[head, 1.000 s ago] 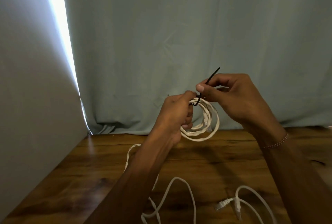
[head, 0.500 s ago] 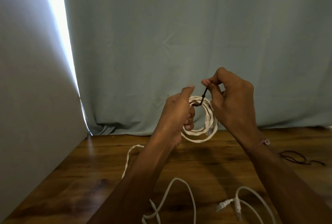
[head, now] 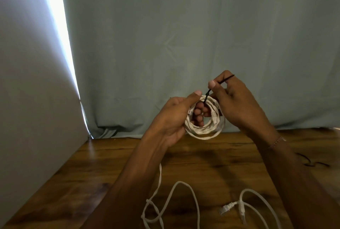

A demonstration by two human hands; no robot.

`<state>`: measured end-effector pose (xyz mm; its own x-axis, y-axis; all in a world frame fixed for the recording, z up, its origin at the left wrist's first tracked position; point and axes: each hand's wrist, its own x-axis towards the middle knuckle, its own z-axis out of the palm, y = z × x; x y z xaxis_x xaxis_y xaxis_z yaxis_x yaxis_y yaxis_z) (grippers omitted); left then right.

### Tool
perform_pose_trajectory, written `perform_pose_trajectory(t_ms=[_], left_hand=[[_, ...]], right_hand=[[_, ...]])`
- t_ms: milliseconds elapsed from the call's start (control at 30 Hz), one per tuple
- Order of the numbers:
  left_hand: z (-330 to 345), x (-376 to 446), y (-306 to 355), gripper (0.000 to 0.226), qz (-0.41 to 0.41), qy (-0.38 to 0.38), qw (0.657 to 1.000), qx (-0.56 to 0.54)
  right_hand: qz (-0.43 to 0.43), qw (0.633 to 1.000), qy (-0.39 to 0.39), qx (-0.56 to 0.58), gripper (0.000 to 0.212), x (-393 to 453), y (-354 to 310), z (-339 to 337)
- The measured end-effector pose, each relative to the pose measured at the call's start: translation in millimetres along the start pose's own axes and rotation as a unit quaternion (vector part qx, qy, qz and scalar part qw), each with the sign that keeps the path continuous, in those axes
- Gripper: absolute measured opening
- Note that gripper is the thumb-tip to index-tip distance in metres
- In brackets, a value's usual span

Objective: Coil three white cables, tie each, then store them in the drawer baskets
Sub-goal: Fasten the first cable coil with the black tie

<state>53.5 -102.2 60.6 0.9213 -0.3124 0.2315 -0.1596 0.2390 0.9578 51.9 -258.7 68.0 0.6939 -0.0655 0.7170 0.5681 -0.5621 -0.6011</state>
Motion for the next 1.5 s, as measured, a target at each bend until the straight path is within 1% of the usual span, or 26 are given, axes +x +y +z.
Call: perform_pose_trajectory(t_ms=[33,100,233,367,467,567,600,700,867,1000,1100,1267,1400,1500], left_hand=[[0,1,-1,0.037,0.000,0.002,1.000,-0.022],[0,3,-2,0.036,0.003,0.003,0.998,-0.056],[2,3,-4,0.032,0.029,0.019,0.996,-0.080],[4,3,-4,0.034,0.040,0.021,0.994,-0.104],[5,1,-4,0.039,0.037,0.000,0.992,-0.121],[5,-1,-4,0.037,0.022,-0.009,0.992,-0.120],[4,-1,-4,0.037,0.019,-0.012,0.993,-0.116],[4,-1,-5,0.039,0.002,-0.033,0.994,-0.100],[-3,-3,2,0.052,-0.064,-0.081,0.990,-0.099],[-3,-2,2,0.041,-0.075,-0.063,0.990,-0.097],[1,-3,2,0.040,-0.080,-0.072,0.989,-0.105],[2,-6,5,0.041,-0.061,-0.088,0.990,-0.094],[-2,-3,3,0.036,-0.032,-0.054,0.992,-0.108],[-2,-1,2,0.036,-0.029,-0.039,0.991,-0.122]], right_hand=[[0.031,0.999,-0.023,0.027,0.020,0,1,0],[0.073,0.993,-0.041,0.086,0.022,-1,2,4],[0.135,0.971,-0.026,0.198,0.027,-3,-7,9],[0.176,0.941,-0.008,0.290,0.025,-5,-15,13],[0.196,0.918,0.027,0.345,0.028,-10,-23,18],[0.204,0.902,0.016,0.381,0.027,-14,-28,18],[0.207,0.899,0.007,0.386,0.027,-14,-29,17],[0.215,0.908,-0.014,0.360,0.028,-14,-29,14],[0.215,0.926,-0.056,0.307,0.030,-15,-30,14],[0.208,0.937,-0.058,0.275,0.033,-16,-32,14],[0.211,0.939,-0.053,0.267,0.034,-15,-32,10],[0.228,0.919,-0.068,0.313,0.034,-15,-32,3],[0.221,0.912,-0.071,0.339,0.038,-13,-29,4],[0.229,0.885,-0.069,0.400,0.031,-13,-28,6]])
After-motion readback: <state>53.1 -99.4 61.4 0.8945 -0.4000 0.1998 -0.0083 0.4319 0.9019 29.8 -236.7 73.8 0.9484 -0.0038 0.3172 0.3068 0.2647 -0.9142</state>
